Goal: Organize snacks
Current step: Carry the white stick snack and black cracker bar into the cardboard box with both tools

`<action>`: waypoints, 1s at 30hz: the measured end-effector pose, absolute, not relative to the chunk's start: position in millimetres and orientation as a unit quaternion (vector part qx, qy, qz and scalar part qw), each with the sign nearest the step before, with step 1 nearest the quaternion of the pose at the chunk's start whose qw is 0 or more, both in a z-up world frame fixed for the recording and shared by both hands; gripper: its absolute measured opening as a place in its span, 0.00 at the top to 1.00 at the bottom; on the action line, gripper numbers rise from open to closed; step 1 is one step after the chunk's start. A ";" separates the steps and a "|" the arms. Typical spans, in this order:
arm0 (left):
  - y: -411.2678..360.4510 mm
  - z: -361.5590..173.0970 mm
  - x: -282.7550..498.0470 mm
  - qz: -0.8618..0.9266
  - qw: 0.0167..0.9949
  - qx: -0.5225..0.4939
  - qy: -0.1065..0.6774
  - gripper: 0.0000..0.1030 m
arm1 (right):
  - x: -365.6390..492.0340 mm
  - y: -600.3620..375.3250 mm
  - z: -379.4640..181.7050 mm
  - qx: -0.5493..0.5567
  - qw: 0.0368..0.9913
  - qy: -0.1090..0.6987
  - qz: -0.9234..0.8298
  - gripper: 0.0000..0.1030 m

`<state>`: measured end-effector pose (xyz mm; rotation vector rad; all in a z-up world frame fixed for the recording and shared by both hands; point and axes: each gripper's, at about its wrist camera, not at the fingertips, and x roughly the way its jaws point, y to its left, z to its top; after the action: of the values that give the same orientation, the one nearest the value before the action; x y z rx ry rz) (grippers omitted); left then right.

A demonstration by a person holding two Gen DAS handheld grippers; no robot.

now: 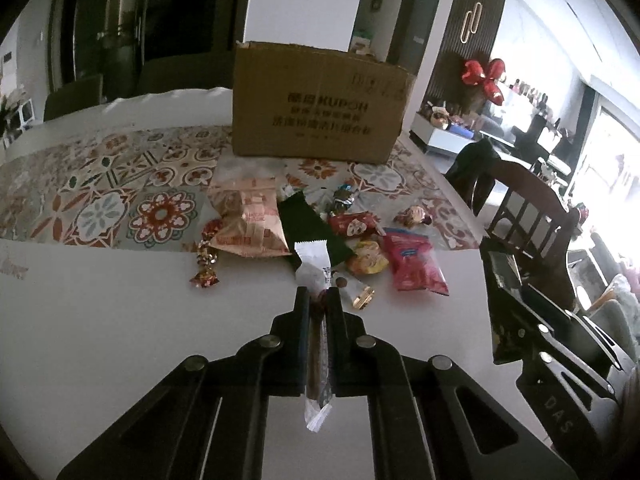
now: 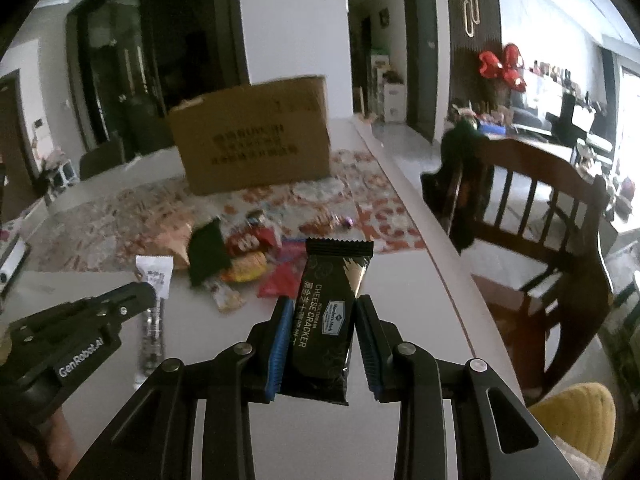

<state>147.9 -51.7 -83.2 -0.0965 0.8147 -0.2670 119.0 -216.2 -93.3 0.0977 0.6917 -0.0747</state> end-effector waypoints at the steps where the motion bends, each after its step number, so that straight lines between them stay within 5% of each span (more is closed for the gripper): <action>1: -51.0 -82.8 147.6 -0.131 0.909 -0.048 0.393 0.92 | 118.8 -215.1 -91.3 0.050 0.940 0.336 -0.032 0.67; 30: -37.0 31.0 218.2 -0.162 0.954 -0.042 0.247 0.92 | 218.3 -201.3 -9.3 0.057 0.963 0.252 0.077 0.68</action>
<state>218.2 -37.0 31.0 -0.0862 0.5025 -0.3298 218.3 -201.3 -9.3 0.1164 0.5110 0.1557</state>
